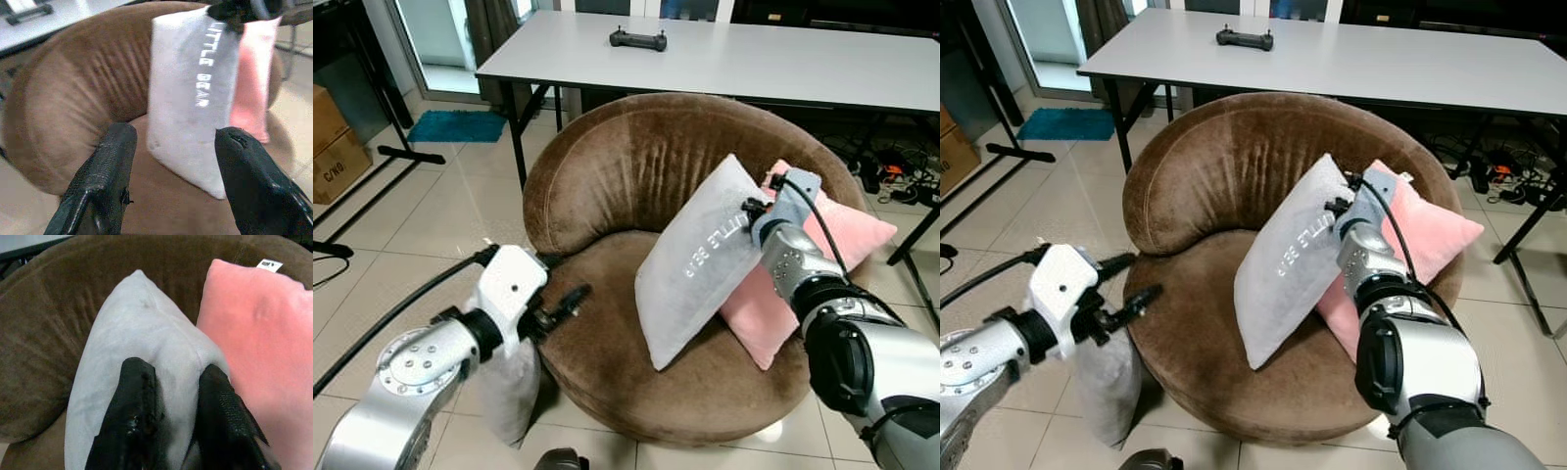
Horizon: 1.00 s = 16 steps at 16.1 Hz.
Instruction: Move the pillow to the sofa from floor
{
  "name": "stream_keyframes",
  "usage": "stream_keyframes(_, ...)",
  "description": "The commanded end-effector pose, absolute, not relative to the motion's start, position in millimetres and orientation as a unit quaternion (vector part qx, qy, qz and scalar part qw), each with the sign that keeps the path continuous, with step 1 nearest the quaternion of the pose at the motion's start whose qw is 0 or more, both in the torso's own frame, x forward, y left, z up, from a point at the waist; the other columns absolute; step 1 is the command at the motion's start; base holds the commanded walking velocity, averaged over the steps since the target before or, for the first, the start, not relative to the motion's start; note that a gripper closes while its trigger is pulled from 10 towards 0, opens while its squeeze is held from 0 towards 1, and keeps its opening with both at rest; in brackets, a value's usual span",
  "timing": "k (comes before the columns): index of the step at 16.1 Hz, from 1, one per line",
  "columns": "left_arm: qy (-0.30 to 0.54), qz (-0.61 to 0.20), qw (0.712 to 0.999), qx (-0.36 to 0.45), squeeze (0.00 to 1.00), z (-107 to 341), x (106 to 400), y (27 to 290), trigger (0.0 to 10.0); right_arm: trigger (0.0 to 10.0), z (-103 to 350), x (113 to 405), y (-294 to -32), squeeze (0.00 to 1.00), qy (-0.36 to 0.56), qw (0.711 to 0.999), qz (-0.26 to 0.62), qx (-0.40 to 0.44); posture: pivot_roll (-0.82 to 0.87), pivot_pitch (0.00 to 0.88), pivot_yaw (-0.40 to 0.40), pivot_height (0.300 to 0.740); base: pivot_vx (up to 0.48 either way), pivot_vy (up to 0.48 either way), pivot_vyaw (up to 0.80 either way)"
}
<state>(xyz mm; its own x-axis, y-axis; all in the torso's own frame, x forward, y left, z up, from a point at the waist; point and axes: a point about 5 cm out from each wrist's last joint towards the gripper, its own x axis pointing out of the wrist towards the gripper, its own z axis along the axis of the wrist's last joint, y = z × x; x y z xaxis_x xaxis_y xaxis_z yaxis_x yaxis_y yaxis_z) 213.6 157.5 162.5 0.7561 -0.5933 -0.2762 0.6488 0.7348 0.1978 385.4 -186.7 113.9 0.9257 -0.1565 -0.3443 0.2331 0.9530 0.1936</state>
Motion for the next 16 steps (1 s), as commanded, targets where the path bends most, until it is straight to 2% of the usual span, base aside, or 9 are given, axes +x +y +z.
stream_keyframes(1,0.101,-0.355,0.921,0.123,0.00,165.5,210.6,152.6,10.0,10.0,120.7,388.1,-189.4,1.00,0.151,0.978,-0.101,0.098,0.20,0.000,-0.007,0.740,0.000,0.000,0.00)
stream_keyframes(5,0.112,-0.368,0.915,0.118,0.00,166.3,210.5,149.6,10.0,10.0,128.5,391.7,-184.5,1.00,0.120,0.980,-0.071,0.143,0.19,0.000,0.008,0.740,0.000,0.000,0.00)
stream_keyframes(9,0.096,-0.345,0.926,0.121,0.00,170.0,213.3,153.8,10.0,10.0,145.0,397.4,-183.6,1.00,0.074,0.986,-0.074,0.131,0.19,0.000,0.009,0.740,0.000,0.000,0.00)
stream_keyframes(10,0.081,-0.309,0.939,0.128,0.00,169.4,219.8,153.1,10.0,10.0,158.8,399.8,-183.0,0.00,0.011,0.981,-0.060,0.183,0.17,0.000,0.017,0.740,0.000,0.000,0.00)
stream_keyframes(13,0.060,-0.248,0.959,0.119,0.00,167.7,229.3,150.3,10.0,10.0,171.6,398.1,-180.6,0.00,-0.058,0.986,-0.069,0.137,0.15,0.000,0.028,0.740,0.000,0.000,0.00)
stream_keyframes(16,0.039,-0.206,0.969,0.130,0.00,168.8,235.6,148.4,10.0,10.0,177.1,390.3,-170.1,0.00,-0.109,0.989,-0.009,0.096,0.13,0.000,0.018,0.740,0.000,0.000,0.00)
